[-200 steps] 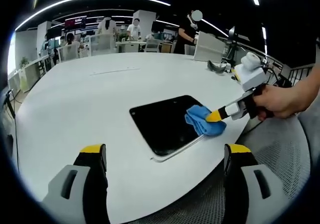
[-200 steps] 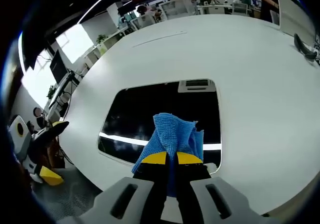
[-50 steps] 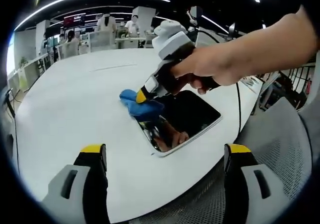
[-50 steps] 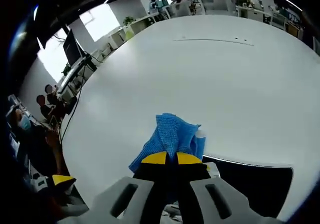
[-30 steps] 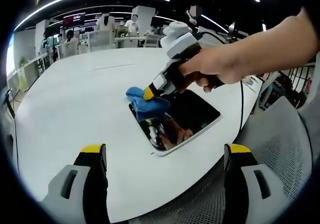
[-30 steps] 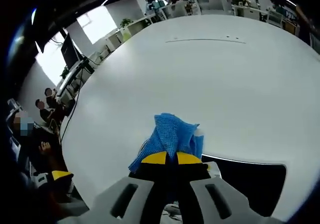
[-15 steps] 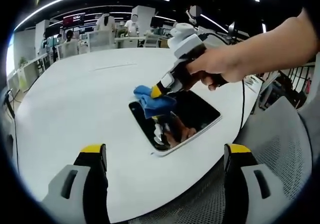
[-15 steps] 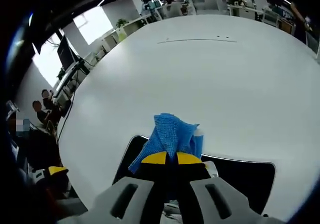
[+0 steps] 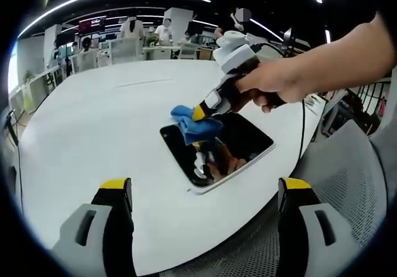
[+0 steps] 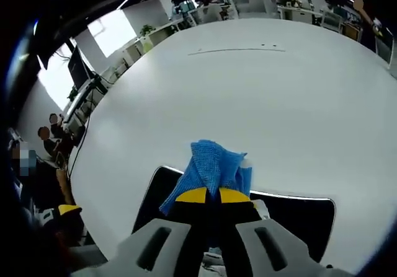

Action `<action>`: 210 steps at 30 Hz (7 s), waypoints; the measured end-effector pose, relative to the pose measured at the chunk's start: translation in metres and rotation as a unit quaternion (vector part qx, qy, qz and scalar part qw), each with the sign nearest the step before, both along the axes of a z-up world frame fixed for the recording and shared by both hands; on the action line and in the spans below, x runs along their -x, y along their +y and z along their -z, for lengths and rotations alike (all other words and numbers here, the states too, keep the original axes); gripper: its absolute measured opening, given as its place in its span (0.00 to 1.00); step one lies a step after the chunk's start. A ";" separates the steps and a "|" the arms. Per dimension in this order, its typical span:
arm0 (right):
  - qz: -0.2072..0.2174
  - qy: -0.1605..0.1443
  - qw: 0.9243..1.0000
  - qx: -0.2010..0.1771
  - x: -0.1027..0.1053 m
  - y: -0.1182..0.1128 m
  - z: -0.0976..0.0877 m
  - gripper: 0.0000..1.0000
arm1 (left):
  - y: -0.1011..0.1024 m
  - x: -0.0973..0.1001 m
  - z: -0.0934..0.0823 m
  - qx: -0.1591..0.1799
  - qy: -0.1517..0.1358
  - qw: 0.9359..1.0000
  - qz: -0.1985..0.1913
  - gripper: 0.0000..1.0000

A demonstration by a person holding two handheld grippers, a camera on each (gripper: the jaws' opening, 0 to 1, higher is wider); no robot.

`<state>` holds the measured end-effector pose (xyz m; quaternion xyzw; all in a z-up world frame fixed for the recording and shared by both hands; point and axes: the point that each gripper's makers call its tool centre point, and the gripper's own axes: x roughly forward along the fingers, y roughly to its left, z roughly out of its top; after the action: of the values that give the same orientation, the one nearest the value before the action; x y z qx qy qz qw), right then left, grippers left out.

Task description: Wipe the mirror surface with the cleaning cloth until all visible marks leave the cleaned area.

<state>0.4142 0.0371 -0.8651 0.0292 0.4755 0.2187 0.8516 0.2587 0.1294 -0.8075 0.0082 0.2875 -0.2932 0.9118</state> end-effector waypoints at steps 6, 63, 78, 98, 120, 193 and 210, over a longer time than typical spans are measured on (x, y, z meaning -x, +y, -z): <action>0.007 -0.002 1.000 -0.006 0.014 0.000 0.001 0.00 | 0.000 -0.001 0.000 0.001 -0.001 1.000 -0.002 0.97; 0.001 0.007 0.999 -0.046 0.113 0.006 0.000 0.00 | -0.002 0.002 0.004 -0.018 0.001 1.000 0.011 0.95; -0.017 0.015 0.999 -0.043 0.133 0.010 0.000 0.00 | -0.001 0.002 0.003 -0.019 0.001 1.000 0.009 0.95; -0.029 0.022 0.998 -0.042 0.135 0.005 0.000 0.00 | 0.000 0.001 0.003 -0.019 0.000 1.000 0.003 0.95; -0.006 0.022 0.998 -0.051 0.136 -0.023 0.000 0.00 | 0.000 0.000 0.002 -0.016 -0.001 1.000 -0.002 0.96; 0.038 0.004 0.999 -0.007 0.031 -0.035 0.002 0.00 | 0.000 0.000 0.001 -0.003 0.001 1.000 0.000 0.95; 0.034 0.000 0.999 0.003 0.002 -0.030 0.001 0.00 | 0.002 0.000 0.001 -0.004 0.002 1.000 -0.004 0.94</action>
<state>0.4119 0.0068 -0.8666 0.0426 0.4745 0.1883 0.8588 0.2589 0.1313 -0.8088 0.0105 0.2908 -0.2886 0.9122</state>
